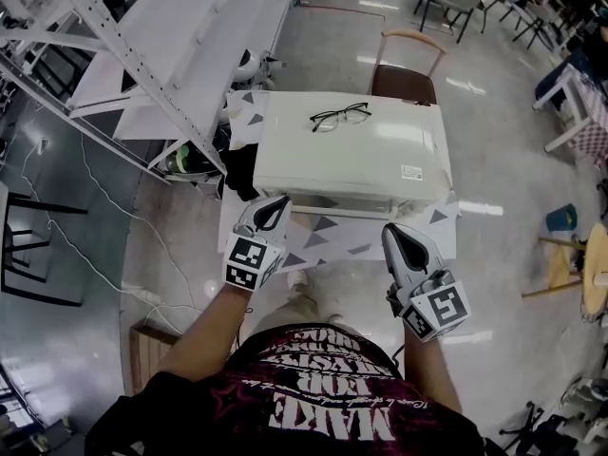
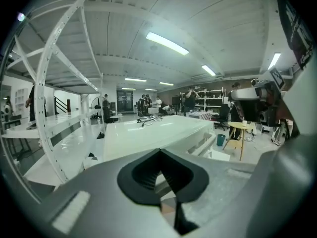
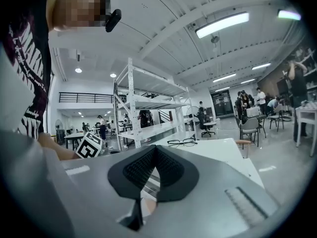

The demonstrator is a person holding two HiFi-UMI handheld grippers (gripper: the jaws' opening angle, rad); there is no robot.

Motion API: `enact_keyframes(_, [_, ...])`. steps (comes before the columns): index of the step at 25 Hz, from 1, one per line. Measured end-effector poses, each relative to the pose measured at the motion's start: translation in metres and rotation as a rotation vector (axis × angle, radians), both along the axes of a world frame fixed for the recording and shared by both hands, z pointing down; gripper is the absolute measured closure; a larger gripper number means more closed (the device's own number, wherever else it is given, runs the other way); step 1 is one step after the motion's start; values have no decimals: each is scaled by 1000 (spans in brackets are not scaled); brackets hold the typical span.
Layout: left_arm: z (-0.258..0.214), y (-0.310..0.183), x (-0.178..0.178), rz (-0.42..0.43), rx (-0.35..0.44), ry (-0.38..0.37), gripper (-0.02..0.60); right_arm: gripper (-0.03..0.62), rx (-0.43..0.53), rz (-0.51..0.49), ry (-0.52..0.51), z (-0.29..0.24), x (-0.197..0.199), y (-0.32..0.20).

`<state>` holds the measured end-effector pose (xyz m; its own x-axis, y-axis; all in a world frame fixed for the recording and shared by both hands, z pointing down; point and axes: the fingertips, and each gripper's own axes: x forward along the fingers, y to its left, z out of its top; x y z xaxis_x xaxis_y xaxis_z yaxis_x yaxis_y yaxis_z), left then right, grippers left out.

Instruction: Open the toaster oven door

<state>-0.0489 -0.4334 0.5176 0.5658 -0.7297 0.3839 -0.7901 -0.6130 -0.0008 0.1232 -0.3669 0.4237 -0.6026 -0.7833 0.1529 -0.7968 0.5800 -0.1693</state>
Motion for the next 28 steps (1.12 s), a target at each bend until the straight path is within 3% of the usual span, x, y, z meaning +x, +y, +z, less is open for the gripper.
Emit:
enact_keyframes(5, [24, -10, -3, -14, -42, -24, 580, 568, -12, 1, -1, 4, -1, 0])
enact_keyframes(9, [28, -15, -6, -37, -42, -1, 580, 568, -13, -13, -4, 5, -4, 1])
enact_keyframes(18, [35, -9, 2, 26, -128, -114, 580, 568, 1, -30, -12, -2, -4, 10])
enact_keyframes(28, [41, 12, 2, 14, -93, -131, 580, 568, 20, -16, -17, -10, 17, 33])
